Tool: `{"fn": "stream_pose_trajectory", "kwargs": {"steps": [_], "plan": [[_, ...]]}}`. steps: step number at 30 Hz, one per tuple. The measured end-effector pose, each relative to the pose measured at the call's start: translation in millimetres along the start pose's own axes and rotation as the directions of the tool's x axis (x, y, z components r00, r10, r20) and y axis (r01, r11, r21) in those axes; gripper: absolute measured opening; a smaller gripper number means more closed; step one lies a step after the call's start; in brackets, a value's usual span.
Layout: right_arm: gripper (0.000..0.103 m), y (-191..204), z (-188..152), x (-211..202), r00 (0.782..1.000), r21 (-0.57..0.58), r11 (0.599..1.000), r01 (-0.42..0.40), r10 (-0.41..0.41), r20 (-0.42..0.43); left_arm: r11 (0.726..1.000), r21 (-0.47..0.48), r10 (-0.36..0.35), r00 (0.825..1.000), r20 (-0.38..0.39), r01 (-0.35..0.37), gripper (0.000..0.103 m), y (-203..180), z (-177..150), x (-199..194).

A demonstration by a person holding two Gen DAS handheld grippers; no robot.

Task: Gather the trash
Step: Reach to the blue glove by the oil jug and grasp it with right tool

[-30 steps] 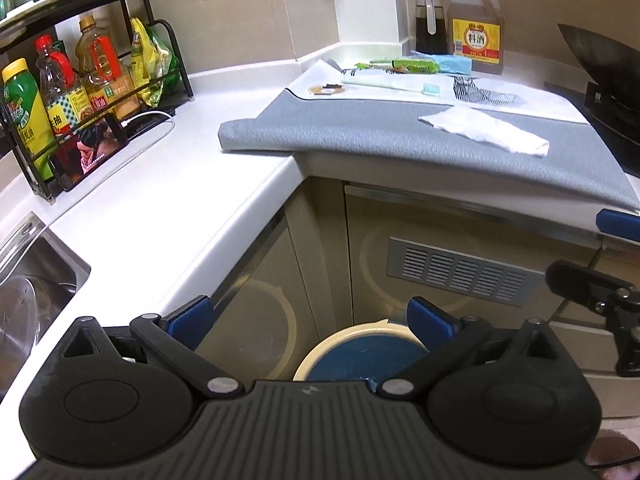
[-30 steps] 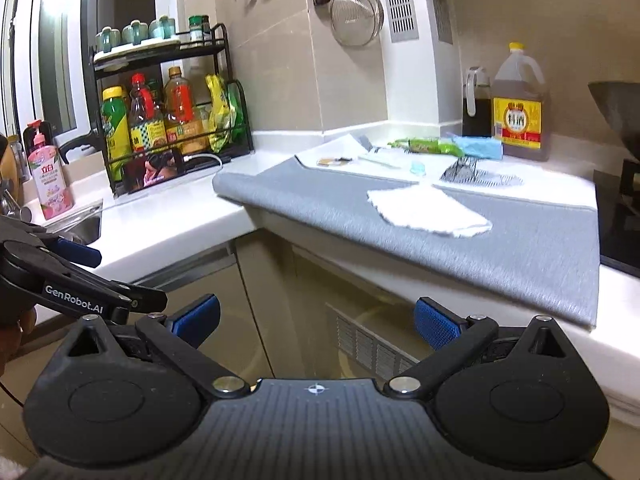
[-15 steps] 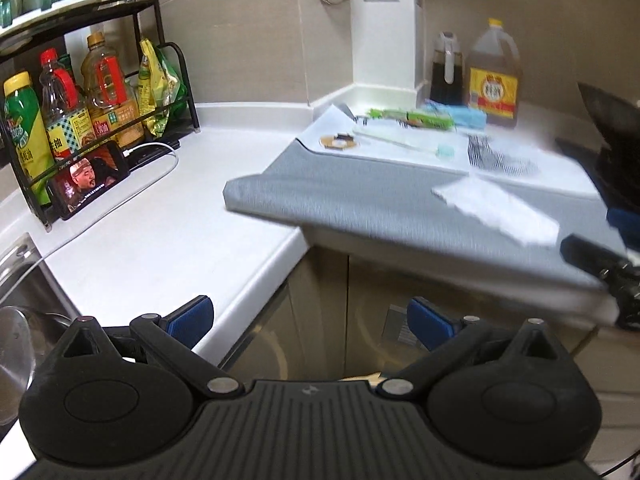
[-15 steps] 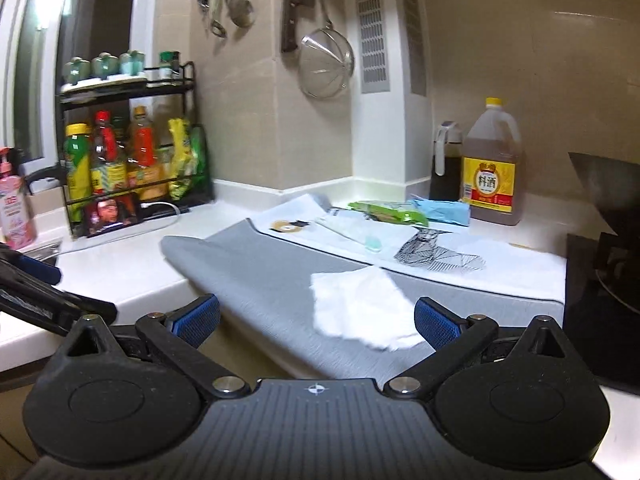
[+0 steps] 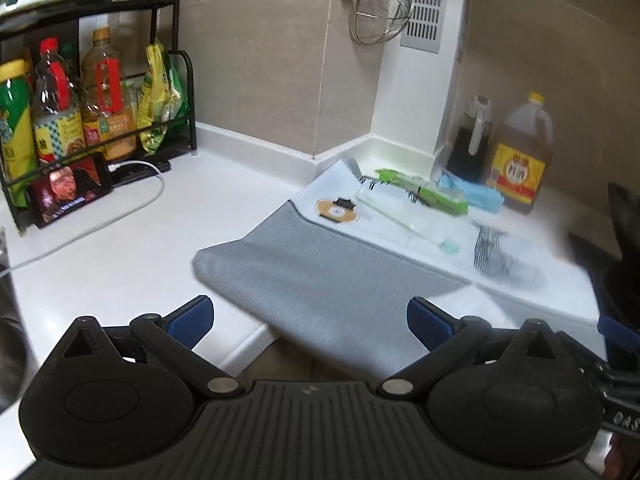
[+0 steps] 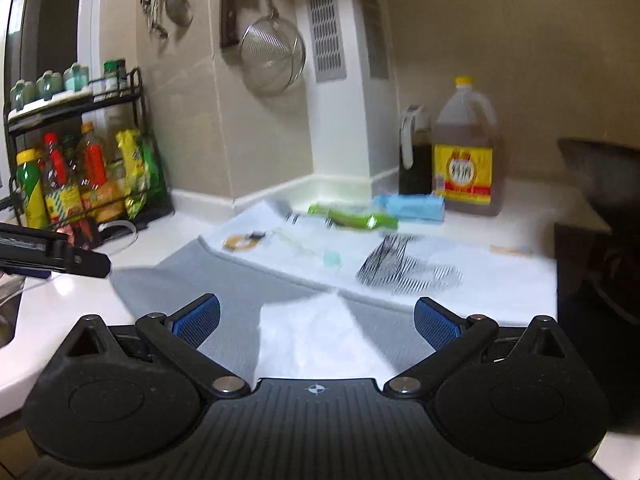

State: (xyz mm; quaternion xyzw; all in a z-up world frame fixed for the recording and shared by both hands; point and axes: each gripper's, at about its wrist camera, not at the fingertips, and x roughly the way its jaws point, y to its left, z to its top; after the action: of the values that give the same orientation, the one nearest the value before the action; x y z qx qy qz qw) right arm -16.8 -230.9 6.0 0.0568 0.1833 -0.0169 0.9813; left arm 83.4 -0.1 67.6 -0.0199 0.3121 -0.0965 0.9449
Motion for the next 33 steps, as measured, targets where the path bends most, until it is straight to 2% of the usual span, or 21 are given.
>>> {"fn": "stream_pose_trajectory", "kwargs": {"steps": [6,8,10,14,17,21,24,28,33], "plan": [[0.103,-20,41,13,0.995,0.025,0.998,0.06,-0.062,0.078,0.984,-0.173,-0.05,0.996,-0.078,0.036,0.103,-2,26,48],[0.103,-30,58,25,0.994,0.079,0.994,0.072,-0.078,0.077,0.971,-0.234,-0.073,0.99,-0.121,0.043,0.103,-4,32,69],[0.103,-44,75,42,0.994,0.165,0.983,0.085,-0.096,0.06,0.963,-0.262,-0.1,0.987,-0.125,0.064,0.103,-7,37,84],[0.103,-72,102,86,0.987,0.383,0.913,0.142,-0.16,0.016,0.962,-0.261,-0.116,0.987,-0.114,0.083,0.103,-20,44,106],[0.103,-85,112,124,0.979,0.478,0.859,0.186,-0.203,-0.015,0.963,-0.254,-0.125,0.984,-0.124,0.091,0.103,-29,44,124],[0.103,-101,123,185,0.977,0.488,0.848,0.207,-0.203,-0.061,0.962,-0.245,-0.165,0.972,-0.166,0.121,0.103,-33,32,143],[0.103,-117,128,234,0.974,0.516,0.826,0.225,-0.201,-0.104,0.97,-0.204,-0.165,0.975,-0.152,0.132,0.103,-31,28,145],[0.103,-138,125,294,0.957,0.592,0.753,0.288,-0.221,-0.186,0.971,-0.189,-0.17,0.978,-0.118,0.146,0.103,-20,33,144],[0.103,-153,119,351,0.917,0.631,0.665,0.399,-0.276,-0.288,0.964,-0.218,-0.177,0.979,-0.101,0.152,0.103,-3,41,144]]}}
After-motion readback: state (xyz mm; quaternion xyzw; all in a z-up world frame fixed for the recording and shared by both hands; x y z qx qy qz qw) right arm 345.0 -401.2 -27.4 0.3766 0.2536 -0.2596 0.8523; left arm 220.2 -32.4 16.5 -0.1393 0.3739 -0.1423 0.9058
